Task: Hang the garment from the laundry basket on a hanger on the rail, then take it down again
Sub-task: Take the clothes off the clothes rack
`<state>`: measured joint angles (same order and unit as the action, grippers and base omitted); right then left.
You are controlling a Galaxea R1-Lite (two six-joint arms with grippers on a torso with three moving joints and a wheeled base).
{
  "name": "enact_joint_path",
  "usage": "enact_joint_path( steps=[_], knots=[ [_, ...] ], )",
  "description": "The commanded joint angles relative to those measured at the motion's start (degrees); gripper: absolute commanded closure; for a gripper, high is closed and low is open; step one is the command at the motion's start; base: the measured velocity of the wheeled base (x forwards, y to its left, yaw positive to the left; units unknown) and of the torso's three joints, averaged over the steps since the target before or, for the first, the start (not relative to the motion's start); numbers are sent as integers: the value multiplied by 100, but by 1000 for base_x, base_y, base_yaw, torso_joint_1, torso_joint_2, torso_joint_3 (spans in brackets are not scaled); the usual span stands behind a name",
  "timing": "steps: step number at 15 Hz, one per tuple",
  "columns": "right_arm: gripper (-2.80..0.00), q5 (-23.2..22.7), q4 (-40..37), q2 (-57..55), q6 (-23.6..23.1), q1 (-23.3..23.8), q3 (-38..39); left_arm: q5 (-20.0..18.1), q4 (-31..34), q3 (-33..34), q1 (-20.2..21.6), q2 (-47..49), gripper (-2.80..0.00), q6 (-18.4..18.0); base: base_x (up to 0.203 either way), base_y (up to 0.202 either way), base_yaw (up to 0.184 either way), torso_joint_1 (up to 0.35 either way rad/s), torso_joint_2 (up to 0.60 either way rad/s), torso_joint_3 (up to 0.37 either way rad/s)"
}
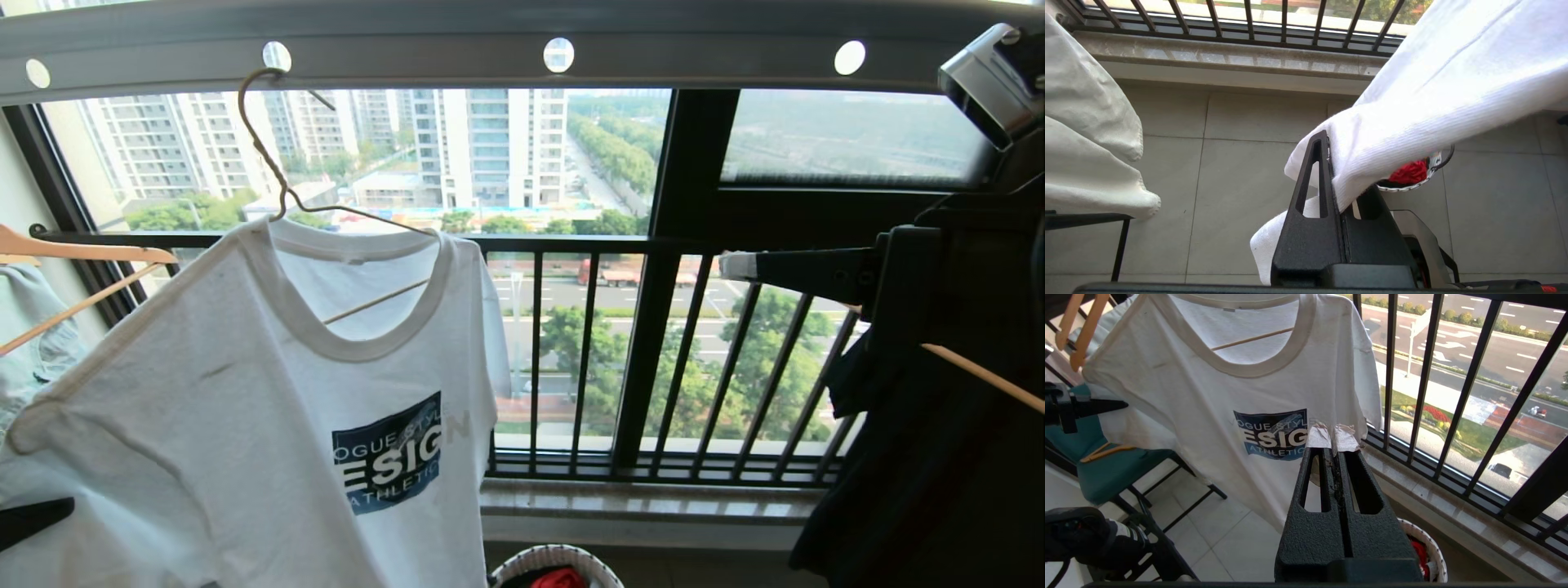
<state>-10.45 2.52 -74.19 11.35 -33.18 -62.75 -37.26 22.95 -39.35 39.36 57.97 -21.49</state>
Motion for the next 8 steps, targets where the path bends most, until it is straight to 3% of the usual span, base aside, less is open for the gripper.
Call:
enact_joint_path(
  steps=[1, 4, 8],
  knots=[
    [0, -1, 3, -135, 8, -31, -42, -18, 8, -326, 103, 445, 0, 9, 0, 0, 0, 0, 0, 0],
    [0, 8, 3, -184, 8, -31, -44, 1, 7, -702, 240, 959, 0, 84, 0, 0, 0, 0, 0, 0],
    [0, 8, 3, -193, 8, -31, -62, -14, 6, -886, 798, 1697, 0, 86, 0, 0, 0, 0, 0, 0]
  ],
)
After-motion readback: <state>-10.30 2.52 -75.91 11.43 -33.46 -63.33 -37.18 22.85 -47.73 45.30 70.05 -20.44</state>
